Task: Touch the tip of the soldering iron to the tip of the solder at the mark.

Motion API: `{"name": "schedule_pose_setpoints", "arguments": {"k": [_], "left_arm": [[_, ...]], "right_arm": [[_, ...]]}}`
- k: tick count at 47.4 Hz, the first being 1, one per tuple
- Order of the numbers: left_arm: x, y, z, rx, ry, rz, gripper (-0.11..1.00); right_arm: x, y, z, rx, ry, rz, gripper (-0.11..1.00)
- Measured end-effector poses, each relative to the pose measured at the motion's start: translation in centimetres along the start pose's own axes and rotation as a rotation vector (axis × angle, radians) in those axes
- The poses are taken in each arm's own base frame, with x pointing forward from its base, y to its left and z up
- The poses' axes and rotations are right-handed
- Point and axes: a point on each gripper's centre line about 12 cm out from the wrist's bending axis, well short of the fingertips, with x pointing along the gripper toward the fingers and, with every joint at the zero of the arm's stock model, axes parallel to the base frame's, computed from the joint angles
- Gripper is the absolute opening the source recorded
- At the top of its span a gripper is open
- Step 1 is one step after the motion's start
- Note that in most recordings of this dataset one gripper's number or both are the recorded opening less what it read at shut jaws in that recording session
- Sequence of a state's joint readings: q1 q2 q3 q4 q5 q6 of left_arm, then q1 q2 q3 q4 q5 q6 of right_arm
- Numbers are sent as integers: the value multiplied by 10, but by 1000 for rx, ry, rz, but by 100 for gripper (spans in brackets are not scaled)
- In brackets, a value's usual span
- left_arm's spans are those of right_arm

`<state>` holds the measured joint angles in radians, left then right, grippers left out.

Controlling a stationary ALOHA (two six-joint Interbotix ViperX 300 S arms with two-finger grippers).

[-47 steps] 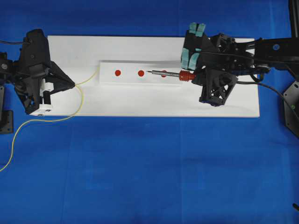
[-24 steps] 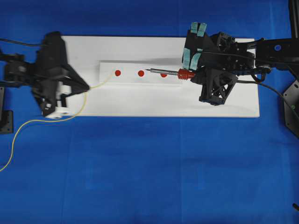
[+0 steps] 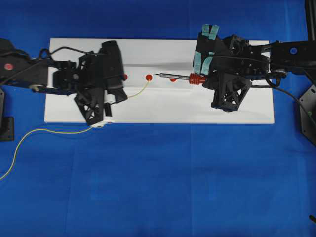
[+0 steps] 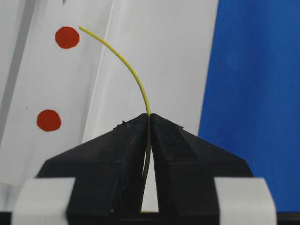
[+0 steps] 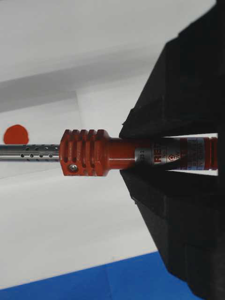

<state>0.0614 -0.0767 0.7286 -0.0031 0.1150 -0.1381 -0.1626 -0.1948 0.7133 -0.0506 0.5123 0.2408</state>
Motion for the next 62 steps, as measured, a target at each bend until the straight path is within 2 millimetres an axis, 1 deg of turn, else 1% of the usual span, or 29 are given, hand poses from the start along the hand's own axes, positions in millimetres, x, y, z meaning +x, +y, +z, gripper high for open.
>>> {"name": "schedule_pose_setpoints", "arguments": {"k": [6,10,26,46,62], "left_arm": [[8,1,-3,-1,23,4,3],[10,2,-5,-5,28,7,3],[10,6,-6,-11,32,14,3],[12,8,-9,-15,42,19,3],[12,7,-9,-14,42,18,3]], "right_arm": [[0,0,-2,0,3,-1,6],[1,0,-2,0,2,0,6],[0,0,0,0,-10,3,6],[6,0,-2,-1,5,0,6],[17,0,-4,-3,26,-3,6]]}}
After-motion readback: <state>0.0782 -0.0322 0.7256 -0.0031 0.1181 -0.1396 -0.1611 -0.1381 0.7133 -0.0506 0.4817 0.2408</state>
